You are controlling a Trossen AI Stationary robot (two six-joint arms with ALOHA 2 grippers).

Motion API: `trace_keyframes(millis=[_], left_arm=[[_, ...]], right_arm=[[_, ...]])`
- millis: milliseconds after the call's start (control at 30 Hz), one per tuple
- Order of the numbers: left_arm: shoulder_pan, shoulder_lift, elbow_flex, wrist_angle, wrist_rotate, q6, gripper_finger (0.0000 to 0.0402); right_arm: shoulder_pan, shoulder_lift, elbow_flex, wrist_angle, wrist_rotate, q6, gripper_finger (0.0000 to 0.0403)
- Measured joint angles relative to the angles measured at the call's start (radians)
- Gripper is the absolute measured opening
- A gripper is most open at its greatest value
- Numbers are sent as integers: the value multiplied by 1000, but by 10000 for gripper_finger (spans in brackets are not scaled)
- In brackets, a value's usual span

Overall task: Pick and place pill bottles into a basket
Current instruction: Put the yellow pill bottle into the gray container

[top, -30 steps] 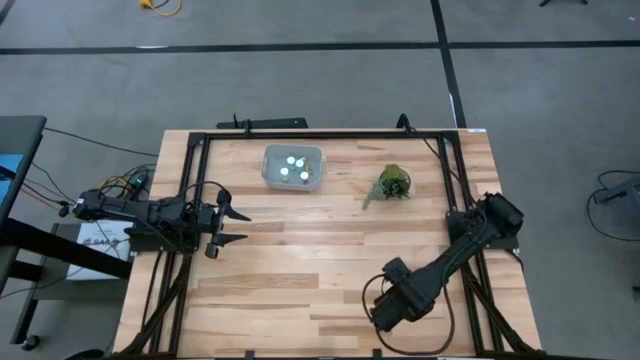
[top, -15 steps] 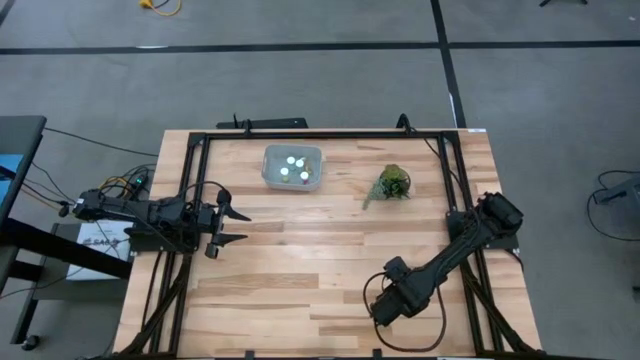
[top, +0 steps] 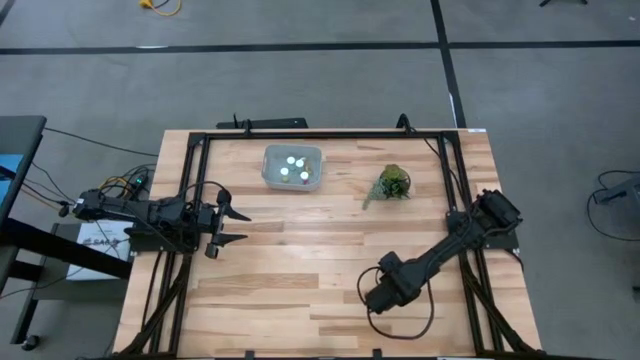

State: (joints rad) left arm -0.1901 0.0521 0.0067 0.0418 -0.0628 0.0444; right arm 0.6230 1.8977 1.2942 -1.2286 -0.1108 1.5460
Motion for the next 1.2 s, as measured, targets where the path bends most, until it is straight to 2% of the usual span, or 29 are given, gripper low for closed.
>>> trace_keyframes(millis=[100, 367, 467, 733, 1000, 1200], left_arm=[[0, 0, 0, 0, 0, 0, 208], [0, 0, 0, 0, 0, 0, 208], [0, 0, 0, 0, 0, 0, 208], [0, 0, 0, 0, 0, 0, 208], [0, 0, 0, 0, 0, 0, 208], [0, 0, 0, 0, 0, 0, 208]], right_arm=[[-11, 0, -3, 22, -15, -11, 214], [-15, 0, -3, 26, -27, -3, 119], [-15, 0, -3, 26, -28, -2, 101], [-17, 0, -3, 26, -38, -12, 131], [-75, 0, -3, 29, -36, -95, 100], [-155, 0, 4, 28, -24, -213, 110]])
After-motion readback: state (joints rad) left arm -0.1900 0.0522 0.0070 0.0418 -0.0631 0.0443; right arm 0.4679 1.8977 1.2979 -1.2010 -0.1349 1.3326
